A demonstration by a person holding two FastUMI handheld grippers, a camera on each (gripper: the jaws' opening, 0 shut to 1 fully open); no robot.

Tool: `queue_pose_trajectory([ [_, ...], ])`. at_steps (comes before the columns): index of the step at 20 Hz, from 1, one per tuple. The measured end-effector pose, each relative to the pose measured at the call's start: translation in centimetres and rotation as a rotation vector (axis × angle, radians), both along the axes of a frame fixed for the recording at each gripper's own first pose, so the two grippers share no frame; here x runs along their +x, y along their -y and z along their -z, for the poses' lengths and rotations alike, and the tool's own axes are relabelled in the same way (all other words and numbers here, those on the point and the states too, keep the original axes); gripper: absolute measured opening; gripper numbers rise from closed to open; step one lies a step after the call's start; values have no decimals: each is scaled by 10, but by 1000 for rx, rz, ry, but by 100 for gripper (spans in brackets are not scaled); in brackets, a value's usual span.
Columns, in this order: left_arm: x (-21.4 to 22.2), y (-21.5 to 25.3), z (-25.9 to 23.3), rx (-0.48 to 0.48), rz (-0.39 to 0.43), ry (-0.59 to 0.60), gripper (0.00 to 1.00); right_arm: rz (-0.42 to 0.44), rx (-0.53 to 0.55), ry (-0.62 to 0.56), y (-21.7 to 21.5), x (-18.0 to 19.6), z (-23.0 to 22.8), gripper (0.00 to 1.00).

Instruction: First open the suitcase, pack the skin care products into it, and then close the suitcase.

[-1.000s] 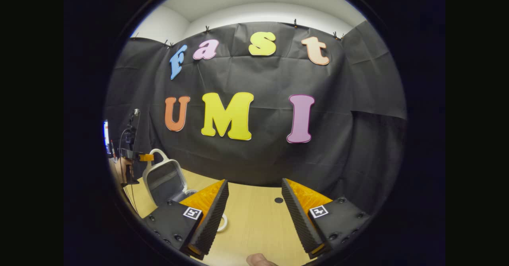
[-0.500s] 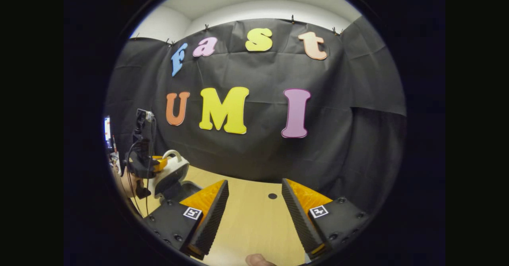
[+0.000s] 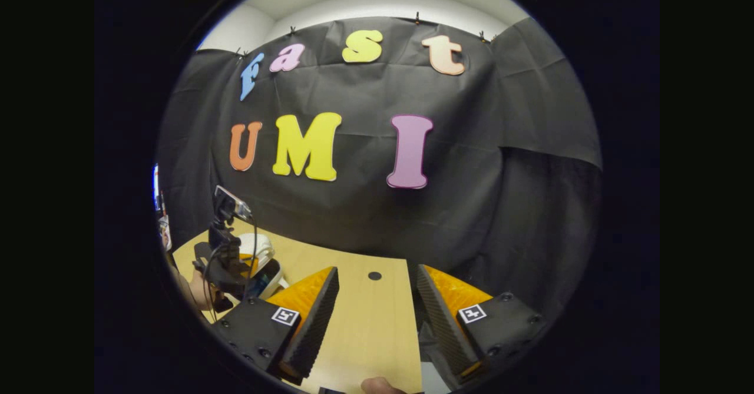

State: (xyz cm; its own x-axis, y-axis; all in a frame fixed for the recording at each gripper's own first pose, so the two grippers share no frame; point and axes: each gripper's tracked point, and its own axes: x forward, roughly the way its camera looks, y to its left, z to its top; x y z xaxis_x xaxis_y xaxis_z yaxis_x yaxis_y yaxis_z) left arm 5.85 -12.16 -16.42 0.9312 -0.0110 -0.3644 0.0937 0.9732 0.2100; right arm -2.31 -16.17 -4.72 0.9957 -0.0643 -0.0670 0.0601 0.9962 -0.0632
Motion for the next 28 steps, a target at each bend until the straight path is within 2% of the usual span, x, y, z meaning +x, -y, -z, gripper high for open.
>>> queue_pose_trajectory([
  [3,-2,15,40,52,3,-78,4,11,-15,-15,12,-4,7,80],
  [8,-1,20,62,161,-3,-108,5,18,-2,-27,15,-4,13,79],
  [10,-1,25,66,153,18,-138,12,15,6,-37,8,-1,15,79],
  [12,-13,34,65,73,31,-167,31,11,10,-33,-1,3,12,79],
  [13,-19,36,54,33,25,-158,48,13,11,-28,-6,5,9,79],
  [14,-22,32,38,11,17,-143,56,12,16,-22,-11,7,6,79],
  [15,-25,28,18,-1,6,-113,89,8,24,-16,-20,9,1,79],
  [16,-26,20,-3,-15,-1,-74,91,3,30,-10,-28,11,-1,79],
  [17,-30,15,-25,-31,-2,-33,96,-2,33,-2,-38,14,-6,79],
  [23,-66,-42,-144,-111,-26,159,97,-42,41,72,-112,34,-39,79],
  [28,-90,-102,-205,-107,-47,275,97,-80,49,97,-180,45,-54,79],
])
